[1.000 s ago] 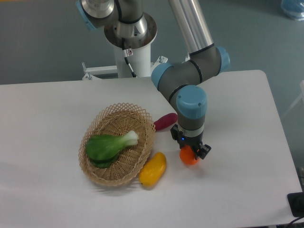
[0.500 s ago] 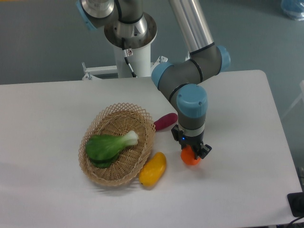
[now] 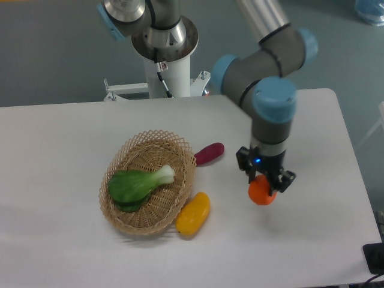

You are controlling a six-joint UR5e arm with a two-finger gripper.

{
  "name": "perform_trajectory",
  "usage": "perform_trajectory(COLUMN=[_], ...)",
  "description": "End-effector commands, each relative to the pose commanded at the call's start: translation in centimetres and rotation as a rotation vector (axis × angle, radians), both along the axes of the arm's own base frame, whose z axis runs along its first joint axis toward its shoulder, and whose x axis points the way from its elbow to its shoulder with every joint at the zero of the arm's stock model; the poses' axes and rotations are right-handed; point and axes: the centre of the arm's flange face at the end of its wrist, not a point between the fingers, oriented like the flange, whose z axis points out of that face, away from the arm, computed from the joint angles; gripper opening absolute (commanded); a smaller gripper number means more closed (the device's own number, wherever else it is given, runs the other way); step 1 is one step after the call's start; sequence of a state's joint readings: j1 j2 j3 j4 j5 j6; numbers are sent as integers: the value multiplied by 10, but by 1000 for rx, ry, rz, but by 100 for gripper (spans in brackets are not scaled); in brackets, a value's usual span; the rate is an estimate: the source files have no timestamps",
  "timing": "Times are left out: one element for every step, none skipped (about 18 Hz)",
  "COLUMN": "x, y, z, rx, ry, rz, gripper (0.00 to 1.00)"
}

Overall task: Pick up the orange from the table
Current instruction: 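Lift the grasped orange up off the table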

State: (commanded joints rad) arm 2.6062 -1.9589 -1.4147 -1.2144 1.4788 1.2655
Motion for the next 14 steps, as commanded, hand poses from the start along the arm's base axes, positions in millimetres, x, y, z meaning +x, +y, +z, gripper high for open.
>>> perform_trajectory(x=[-3,-7,-9,-9,-13,-16,-18,-23,-29,-32,-33,-31,-30,-31], y=[-1,-6,-9,-14,-24,-33,-40,-47,-57,-65,-74,-83,-89,-95], z=[6,15,22,32,46,58,63,63,62,61,66,77,78,76], rx=[2,5,11,25,48,69,73,70,63,55,51,52,41,30], ry=[-15,-15,-24,-30,-24,-21,-23,-25,-33,-45,-49,-40,-45,-58], rz=[4,12,17,11,10,12,19,24,13,2,-10,-25,-42,-48], gripper=[52,51,51,49,49,49,49,49,49,49,49,49,49,49])
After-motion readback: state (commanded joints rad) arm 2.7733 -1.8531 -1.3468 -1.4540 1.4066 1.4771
